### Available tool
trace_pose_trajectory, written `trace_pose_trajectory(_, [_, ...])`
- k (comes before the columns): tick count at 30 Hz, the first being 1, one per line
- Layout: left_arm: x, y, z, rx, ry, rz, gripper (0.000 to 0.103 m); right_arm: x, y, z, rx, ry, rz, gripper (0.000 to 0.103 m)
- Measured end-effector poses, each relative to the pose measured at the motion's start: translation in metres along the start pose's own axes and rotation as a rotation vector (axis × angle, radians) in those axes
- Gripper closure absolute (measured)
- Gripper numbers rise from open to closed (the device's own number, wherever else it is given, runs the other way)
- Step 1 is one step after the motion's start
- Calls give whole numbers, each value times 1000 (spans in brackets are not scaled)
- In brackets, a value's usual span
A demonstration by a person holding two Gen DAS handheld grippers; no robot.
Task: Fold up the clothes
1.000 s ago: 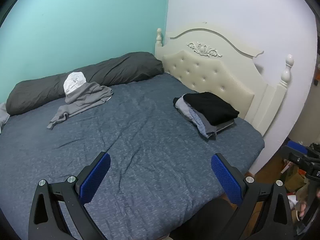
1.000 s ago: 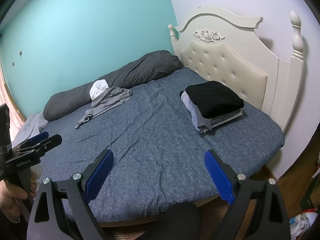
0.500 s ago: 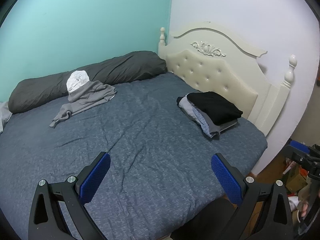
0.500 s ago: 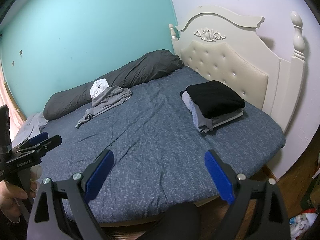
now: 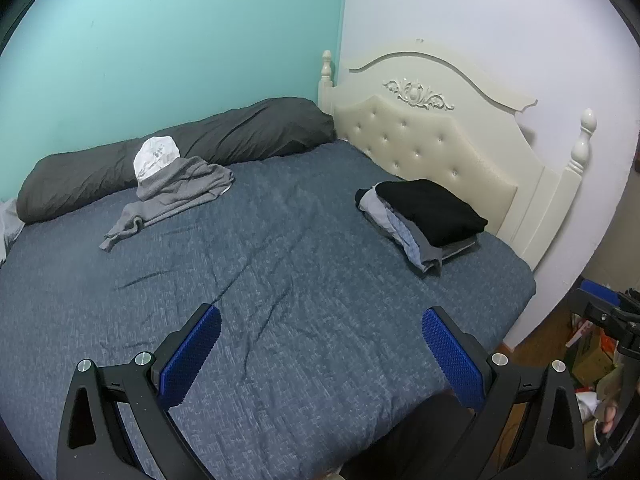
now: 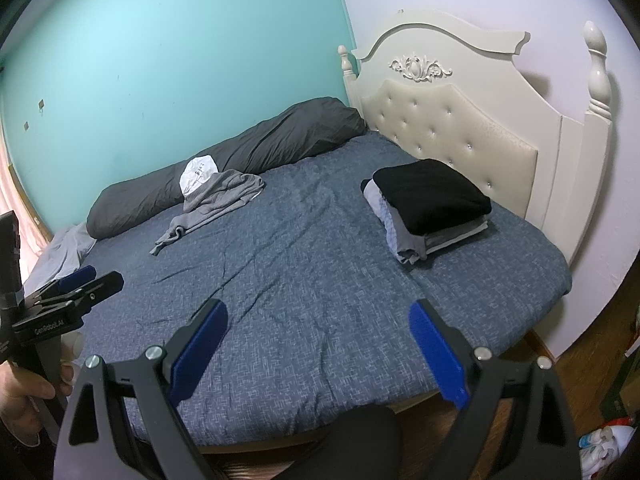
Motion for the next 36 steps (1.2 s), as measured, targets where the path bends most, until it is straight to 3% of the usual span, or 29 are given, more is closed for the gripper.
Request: trace_pose_trajectory(36, [-7,5,9,14,26,-18,0,-7,3,4,1,15,4,10])
Point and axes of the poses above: each gripper's, at about its wrist camera, not at the fingertips, and x roughly against the way its jaws point, y to its left, z to its underside, the point moved 4 cm from there along -x, roughly the way its jaws point, and after that the axes turned 12 degrees about -x, right-handed, at the moved point
